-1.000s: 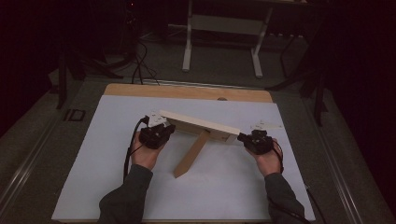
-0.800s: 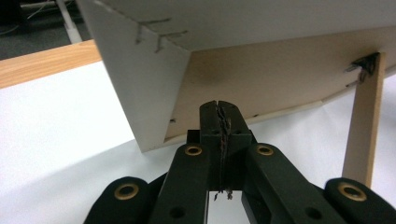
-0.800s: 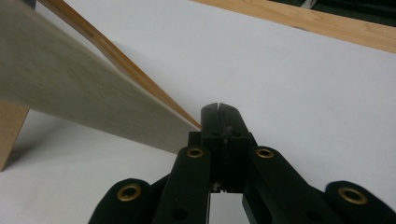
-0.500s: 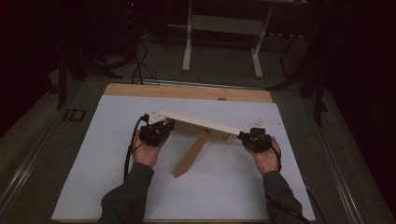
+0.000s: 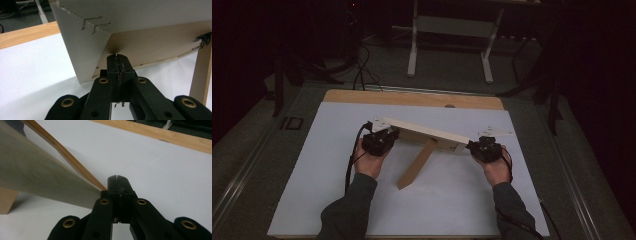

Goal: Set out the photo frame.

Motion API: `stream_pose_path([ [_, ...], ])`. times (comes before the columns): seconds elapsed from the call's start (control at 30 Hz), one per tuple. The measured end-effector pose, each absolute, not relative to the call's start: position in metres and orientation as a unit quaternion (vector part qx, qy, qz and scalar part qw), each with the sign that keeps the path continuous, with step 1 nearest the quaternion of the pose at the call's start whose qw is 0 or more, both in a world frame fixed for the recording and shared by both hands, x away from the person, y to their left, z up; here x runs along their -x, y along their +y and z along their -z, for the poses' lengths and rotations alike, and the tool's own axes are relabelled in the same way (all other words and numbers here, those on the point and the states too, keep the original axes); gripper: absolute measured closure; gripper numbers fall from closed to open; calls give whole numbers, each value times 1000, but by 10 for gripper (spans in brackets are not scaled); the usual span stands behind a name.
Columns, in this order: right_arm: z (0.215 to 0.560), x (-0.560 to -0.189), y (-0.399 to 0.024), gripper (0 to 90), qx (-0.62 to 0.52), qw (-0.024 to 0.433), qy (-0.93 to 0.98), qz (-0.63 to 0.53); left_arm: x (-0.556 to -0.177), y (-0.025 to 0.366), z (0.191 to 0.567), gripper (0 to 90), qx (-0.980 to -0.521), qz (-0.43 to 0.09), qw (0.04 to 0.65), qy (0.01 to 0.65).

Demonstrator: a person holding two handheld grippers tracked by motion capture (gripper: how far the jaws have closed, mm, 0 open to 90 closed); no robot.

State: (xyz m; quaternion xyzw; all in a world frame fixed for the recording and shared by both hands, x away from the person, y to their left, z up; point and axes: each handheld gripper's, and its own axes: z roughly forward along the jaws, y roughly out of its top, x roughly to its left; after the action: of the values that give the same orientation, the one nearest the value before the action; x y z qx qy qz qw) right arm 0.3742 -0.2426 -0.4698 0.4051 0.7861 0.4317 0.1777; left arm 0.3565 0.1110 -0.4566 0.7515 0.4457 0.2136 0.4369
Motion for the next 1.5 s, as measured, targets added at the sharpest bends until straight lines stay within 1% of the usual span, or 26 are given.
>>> stream_pose_path([
  [0.63,463,-374,-241,900,-396,178,786,-440,-359,107,455,900,-754,-210,436,443],
  [1.5,463,-368,-237,900,-387,178,791,-440,-359,96,450,900,-761,-207,439,430],
])
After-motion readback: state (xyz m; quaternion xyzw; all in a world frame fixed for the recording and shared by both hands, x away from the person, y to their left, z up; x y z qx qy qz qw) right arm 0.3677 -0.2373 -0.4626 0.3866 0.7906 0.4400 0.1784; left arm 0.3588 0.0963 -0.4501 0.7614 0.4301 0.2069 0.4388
